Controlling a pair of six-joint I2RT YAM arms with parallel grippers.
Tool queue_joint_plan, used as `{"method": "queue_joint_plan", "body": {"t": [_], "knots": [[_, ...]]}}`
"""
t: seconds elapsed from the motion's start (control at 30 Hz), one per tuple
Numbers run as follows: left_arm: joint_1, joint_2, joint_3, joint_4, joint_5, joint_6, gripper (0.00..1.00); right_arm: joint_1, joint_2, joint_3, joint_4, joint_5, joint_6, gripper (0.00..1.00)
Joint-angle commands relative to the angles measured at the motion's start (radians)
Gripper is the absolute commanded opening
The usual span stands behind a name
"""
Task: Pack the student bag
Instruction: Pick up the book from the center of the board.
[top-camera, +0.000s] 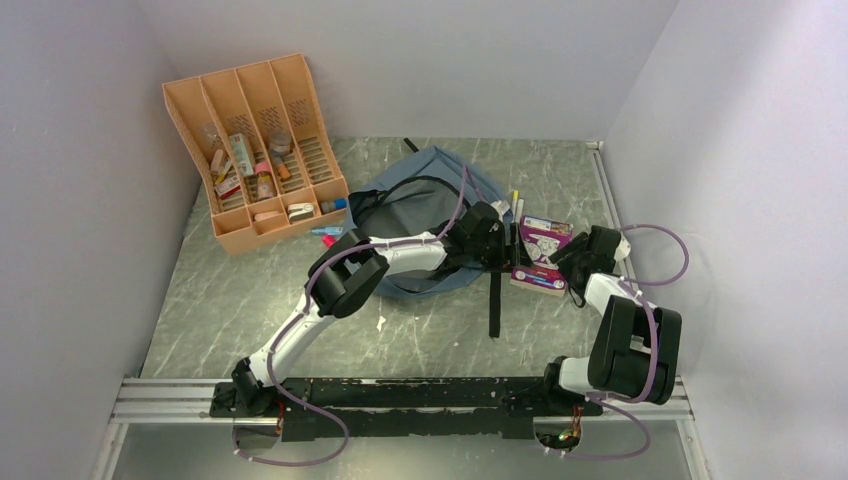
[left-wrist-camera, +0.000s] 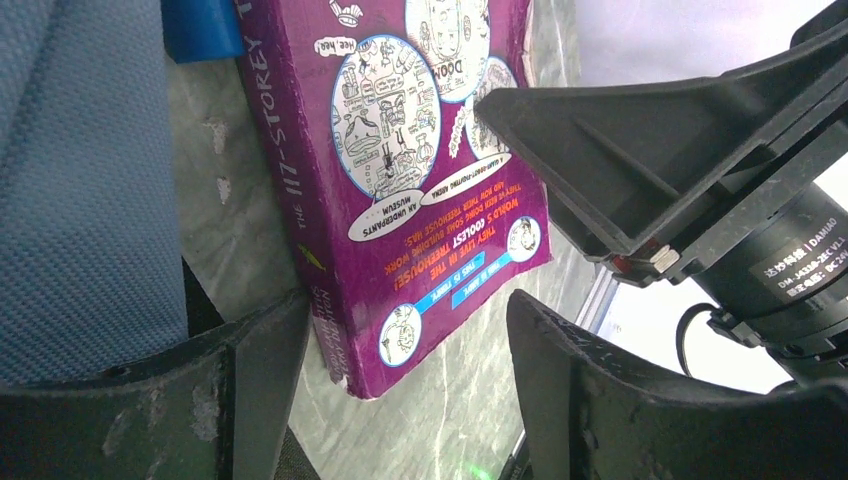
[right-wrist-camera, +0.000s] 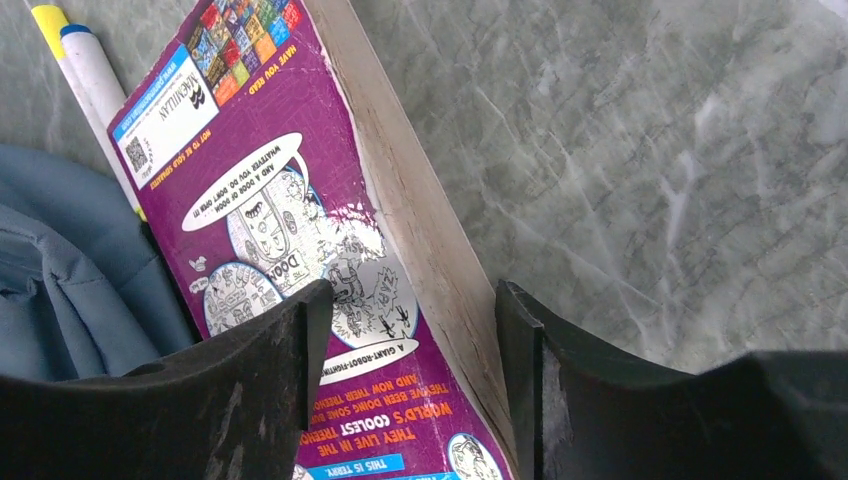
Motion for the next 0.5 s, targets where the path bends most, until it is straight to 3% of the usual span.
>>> {"method": "queue_joint_plan", "body": {"t": [0.0, 0.1, 0.2, 0.3, 0.4, 0.47], "knots": [[-0.023, 0.025, 0.039, -0.097, -0.102, 0.031, 0.78, 0.020, 0.049, -0.049, -0.217, -0.074, 0.001, 0.62], [-0.023, 0.030, 0.051, -0.140, -0.141, 0.025, 0.78, 0.020, 0.051, -0.058, -0.219, -0.080, 0.012, 0.50], [-0.023, 0.027, 0.045, -0.167, -0.166, 0.000, 0.79, 0.019, 0.060, -0.066, -0.222, -0.063, 0.027, 0.25], [-0.023, 0.025, 0.061, -0.237, -0.227, -0.034, 0.80, 0.009, 0.071, -0.071, -0.224, -0.051, 0.038, 0.08], [-0.023, 0.040, 0.102, -0.313, -0.272, -0.050, 0.81, -0.019, 0.087, -0.071, -0.226, -0.062, 0.037, 0.00], [-0.023, 0.047, 0.112, -0.327, -0.275, -0.055, 0.81, -0.054, 0.099, -0.072, -0.226, -0.078, 0.029, 0.00]]}}
